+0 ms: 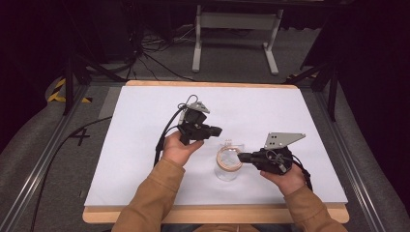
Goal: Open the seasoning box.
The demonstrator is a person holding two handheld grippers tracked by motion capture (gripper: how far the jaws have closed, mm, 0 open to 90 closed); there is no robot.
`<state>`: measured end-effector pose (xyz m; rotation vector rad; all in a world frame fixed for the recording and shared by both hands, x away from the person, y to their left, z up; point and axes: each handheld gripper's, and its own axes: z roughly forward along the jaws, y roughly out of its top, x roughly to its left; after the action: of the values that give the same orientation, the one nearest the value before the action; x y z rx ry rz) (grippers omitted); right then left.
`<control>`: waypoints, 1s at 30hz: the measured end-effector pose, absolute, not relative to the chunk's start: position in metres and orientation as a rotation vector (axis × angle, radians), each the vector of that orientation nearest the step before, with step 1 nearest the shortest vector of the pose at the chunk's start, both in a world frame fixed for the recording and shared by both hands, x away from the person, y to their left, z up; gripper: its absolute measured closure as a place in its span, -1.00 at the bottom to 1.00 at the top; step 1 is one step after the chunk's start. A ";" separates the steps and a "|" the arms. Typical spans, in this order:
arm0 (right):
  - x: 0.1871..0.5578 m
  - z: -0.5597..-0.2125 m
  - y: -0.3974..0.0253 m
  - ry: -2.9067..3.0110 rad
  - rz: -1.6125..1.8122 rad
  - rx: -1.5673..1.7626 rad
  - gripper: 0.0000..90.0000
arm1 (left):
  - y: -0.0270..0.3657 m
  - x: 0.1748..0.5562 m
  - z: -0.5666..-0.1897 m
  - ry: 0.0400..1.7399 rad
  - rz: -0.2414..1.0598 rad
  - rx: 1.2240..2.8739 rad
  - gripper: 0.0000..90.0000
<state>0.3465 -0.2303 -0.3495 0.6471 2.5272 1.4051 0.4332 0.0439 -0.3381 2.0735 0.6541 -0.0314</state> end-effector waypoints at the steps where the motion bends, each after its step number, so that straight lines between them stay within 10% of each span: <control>1: 0.348 -0.349 -0.230 2.527 1.407 0.645 0.99 | 0.048 0.431 -0.337 0.665 -0.024 2.067 0.94; 30: 0.391 -0.336 -0.231 2.417 1.526 0.674 0.99 | 0.120 0.404 -0.339 0.838 0.040 1.994 0.85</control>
<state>0.3906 -0.2311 -0.3360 0.6739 2.4168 1.5256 0.4044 0.1205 -0.3387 1.9937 0.8383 0.0402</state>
